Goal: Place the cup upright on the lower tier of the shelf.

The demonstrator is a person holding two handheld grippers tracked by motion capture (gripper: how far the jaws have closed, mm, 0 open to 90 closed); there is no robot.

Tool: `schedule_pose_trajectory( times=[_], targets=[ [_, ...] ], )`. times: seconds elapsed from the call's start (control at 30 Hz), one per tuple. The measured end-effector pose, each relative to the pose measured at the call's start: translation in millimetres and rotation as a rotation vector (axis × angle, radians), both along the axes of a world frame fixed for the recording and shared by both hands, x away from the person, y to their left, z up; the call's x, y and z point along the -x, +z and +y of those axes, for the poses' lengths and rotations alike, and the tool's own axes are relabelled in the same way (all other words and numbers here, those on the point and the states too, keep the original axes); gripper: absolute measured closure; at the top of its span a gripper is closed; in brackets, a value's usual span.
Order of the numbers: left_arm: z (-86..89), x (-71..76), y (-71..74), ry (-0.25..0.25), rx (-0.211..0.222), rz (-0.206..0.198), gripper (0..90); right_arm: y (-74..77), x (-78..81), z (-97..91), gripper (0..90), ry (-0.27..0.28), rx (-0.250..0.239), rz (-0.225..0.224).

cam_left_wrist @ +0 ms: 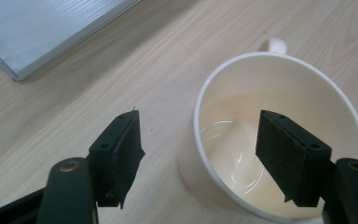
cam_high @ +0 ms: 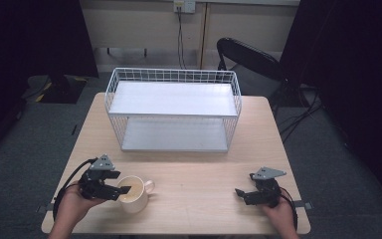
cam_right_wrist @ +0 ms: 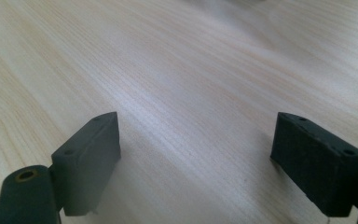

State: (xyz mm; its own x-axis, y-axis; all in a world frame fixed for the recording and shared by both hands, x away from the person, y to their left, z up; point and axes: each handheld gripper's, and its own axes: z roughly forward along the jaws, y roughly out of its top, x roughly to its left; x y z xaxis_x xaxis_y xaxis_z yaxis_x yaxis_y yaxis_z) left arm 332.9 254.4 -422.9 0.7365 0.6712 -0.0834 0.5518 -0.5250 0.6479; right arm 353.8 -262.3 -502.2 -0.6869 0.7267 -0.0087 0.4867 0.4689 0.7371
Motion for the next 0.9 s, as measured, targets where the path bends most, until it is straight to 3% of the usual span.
schedule_pose_trajectory(
  times=[0.57,0.7,0.73,0.8,0.9],
  targets=[
    [-6.6,-3.0,-8.9,0.004,-0.037,0.032,48.0,0.0,0.1,0.0,14.8,-0.001,0.0,-0.001],
    [-5.6,-4.3,-10.5,0.018,-0.045,0.038,55.3,0.0,0.1,0.0,14.8,-0.001,0.0,0.0],
    [-5.2,-4.9,-11.0,0.033,-0.026,0.051,57.3,0.0,0.1,0.1,14.8,-0.001,0.0,-0.001],
    [-4.9,-5.3,-10.6,0.035,-0.026,0.058,58.4,0.0,0.1,0.1,14.8,-0.001,0.0,-0.001],
    [-6.9,-5.2,-9.9,0.031,-0.037,0.048,67.0,-0.1,0.2,0.1,14.8,-0.002,-0.001,-0.001]
  ],
)
